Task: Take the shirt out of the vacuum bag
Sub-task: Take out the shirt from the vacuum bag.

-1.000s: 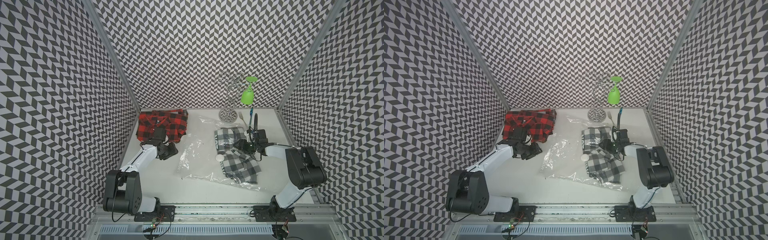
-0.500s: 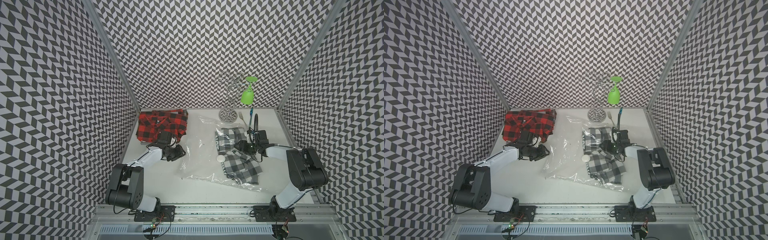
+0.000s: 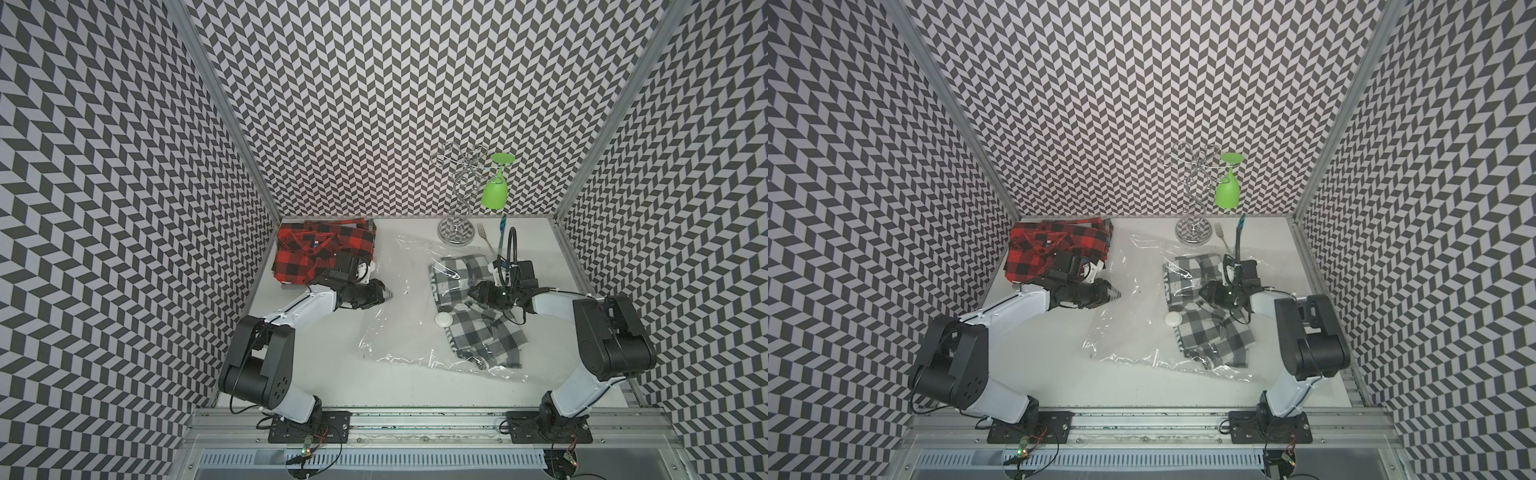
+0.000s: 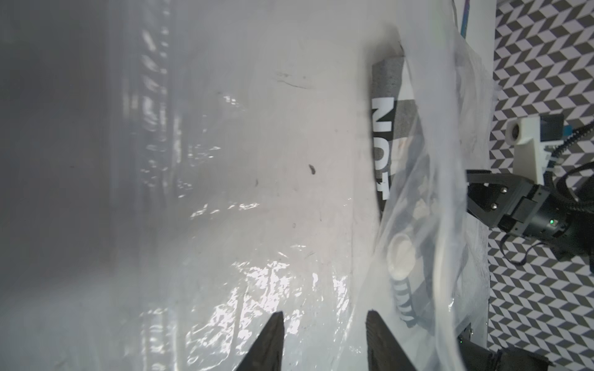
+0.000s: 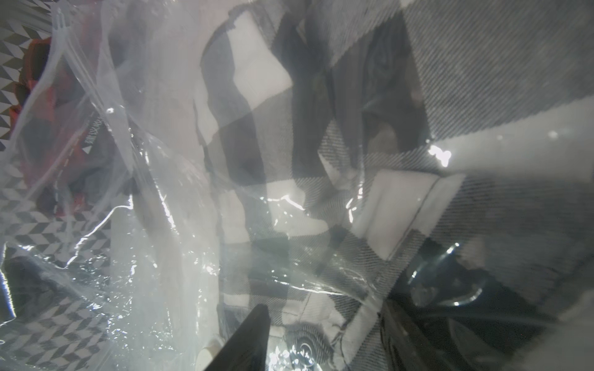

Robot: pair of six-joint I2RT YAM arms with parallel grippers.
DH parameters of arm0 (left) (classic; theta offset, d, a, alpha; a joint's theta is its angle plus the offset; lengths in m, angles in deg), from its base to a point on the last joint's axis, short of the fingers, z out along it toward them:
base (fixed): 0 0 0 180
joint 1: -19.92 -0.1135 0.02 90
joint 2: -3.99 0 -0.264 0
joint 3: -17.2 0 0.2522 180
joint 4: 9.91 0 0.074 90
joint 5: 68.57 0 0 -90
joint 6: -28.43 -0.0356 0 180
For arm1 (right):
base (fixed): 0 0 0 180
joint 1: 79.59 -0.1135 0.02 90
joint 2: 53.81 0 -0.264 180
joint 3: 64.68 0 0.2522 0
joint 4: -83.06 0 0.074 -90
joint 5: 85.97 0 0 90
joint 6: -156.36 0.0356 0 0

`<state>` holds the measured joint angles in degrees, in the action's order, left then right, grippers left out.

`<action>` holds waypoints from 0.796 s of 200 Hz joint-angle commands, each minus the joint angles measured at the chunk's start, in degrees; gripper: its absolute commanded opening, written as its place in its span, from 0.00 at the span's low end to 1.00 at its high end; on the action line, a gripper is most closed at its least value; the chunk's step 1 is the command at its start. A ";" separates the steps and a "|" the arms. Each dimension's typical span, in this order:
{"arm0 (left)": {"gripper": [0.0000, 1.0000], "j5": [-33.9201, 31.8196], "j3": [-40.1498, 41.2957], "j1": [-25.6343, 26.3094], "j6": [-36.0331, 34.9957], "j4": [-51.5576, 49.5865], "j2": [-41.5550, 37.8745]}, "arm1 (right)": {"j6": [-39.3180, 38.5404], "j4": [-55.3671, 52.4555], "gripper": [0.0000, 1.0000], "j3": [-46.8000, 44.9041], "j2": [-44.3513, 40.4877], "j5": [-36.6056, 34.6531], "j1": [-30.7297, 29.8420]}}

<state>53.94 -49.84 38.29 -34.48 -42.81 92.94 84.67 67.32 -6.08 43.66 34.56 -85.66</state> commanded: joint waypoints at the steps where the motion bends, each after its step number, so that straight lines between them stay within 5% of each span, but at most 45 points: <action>1: 0.50 3.88 -0.79 1.89 -0.91 3.81 1.08 | -1.68 -9.44 0.58 -2.46 3.03 -2.09 0.32; 79: 0.71 9.16 2.68 6.11 5.57 16.89 5.24 | -1.08 -11.18 0.58 -1.92 0.34 0.32 0.00; 159: 0.49 4.31 6.85 6.07 5.77 16.76 4.61 | 5.84 -22.34 0.60 7.87 -13.85 -11.11 2.34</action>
<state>59.45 -44.33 44.04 -28.64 -27.79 98.27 87.75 49.48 -2.21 34.17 29.90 -85.00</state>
